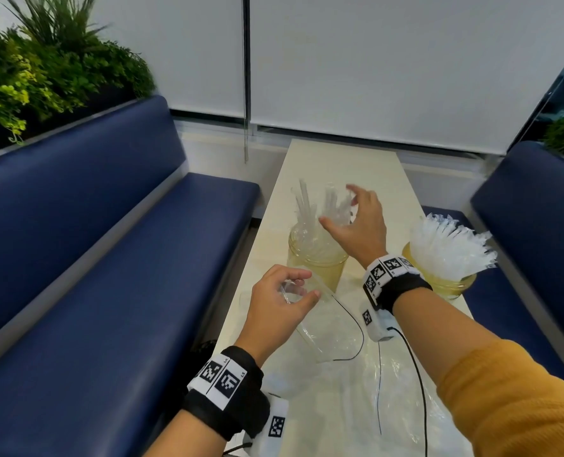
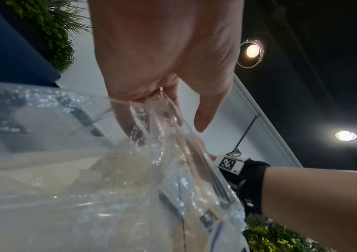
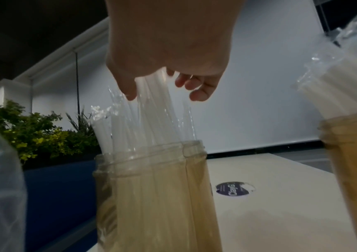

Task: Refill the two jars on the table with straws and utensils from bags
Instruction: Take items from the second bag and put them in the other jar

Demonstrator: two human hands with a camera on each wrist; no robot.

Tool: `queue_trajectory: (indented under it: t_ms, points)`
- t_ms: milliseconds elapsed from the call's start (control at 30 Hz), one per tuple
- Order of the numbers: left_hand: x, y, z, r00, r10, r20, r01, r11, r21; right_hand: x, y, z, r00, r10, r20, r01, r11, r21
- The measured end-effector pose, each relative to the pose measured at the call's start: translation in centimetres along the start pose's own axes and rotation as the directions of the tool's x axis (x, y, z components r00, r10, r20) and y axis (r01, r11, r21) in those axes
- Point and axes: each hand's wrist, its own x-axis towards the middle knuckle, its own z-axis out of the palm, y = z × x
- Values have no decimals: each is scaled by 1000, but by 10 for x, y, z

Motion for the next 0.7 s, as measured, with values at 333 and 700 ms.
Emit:
queue_trajectory:
  t_ms: [333, 700]
  points:
    - [-1, 0, 0, 1000, -7, 6, 7, 1000, 9, 29, -6, -1, 872, -373, 318, 432, 892, -137]
    - [0, -1, -7, 1000, -4, -18, 5, 999, 35, 48, -58, 8, 880, -431, 199, 458, 881, -116]
